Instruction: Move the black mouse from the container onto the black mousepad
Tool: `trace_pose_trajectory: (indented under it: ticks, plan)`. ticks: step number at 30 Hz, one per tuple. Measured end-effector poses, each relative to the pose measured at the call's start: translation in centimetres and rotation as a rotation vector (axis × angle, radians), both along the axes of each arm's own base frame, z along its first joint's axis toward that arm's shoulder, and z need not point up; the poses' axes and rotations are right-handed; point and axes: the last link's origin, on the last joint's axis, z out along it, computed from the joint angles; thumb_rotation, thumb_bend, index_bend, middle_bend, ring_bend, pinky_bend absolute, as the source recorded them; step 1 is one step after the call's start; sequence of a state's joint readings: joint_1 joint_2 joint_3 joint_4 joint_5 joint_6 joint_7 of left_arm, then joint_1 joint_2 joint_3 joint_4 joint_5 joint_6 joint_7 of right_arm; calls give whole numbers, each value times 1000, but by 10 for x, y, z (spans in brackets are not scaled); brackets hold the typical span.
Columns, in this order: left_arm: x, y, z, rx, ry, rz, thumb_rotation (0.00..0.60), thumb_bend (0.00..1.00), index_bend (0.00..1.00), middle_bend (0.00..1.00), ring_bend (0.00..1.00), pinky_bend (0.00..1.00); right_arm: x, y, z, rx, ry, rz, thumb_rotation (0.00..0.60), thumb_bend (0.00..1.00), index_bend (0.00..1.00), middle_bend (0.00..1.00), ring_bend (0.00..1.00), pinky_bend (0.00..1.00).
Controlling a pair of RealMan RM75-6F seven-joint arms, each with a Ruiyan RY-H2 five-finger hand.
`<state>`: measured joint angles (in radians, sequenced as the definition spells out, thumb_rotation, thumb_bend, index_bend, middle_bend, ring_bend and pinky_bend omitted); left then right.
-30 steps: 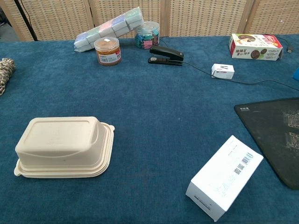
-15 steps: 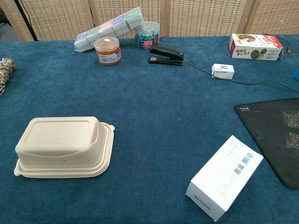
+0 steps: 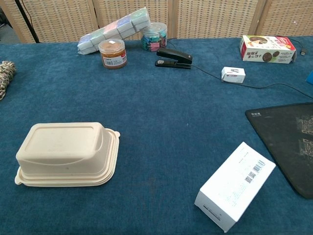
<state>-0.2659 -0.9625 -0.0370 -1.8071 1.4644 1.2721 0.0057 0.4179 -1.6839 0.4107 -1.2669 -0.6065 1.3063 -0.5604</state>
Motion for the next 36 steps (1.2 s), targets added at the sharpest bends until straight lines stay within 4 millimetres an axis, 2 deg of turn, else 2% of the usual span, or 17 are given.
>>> trace_pose_trajectory:
  ticks: [7,12,14,17,21,28,36]
  plan:
    - [0,0,0,0,1,0,600,26,0,0,0,0,13,4,6,-17,-10,39,600,87,194,257,127,74]
    - [0,0,-1,-2,3,-2,600,26,0,0,0,0,37,9,15,-35,-45,100,600,79,152,205,70,18]
    - [1,0,-1,-3,5,-3,600,27,0,0,0,0,50,12,21,-39,-64,137,600,40,108,127,19,0]
    - [1,-1,-1,-3,7,-7,600,26,0,0,0,0,71,18,32,-31,-92,222,600,0,28,23,0,0]
    - [0,-4,-1,3,7,-9,600,26,0,0,0,0,86,28,51,15,-81,367,600,0,0,0,0,0]
    - [-1,-13,0,16,13,-12,600,27,0,0,0,0,79,51,79,165,-20,595,600,0,0,0,0,0]
    - [-15,-34,1,57,19,21,600,26,0,0,0,0,48,100,104,237,63,729,600,0,0,0,0,0]
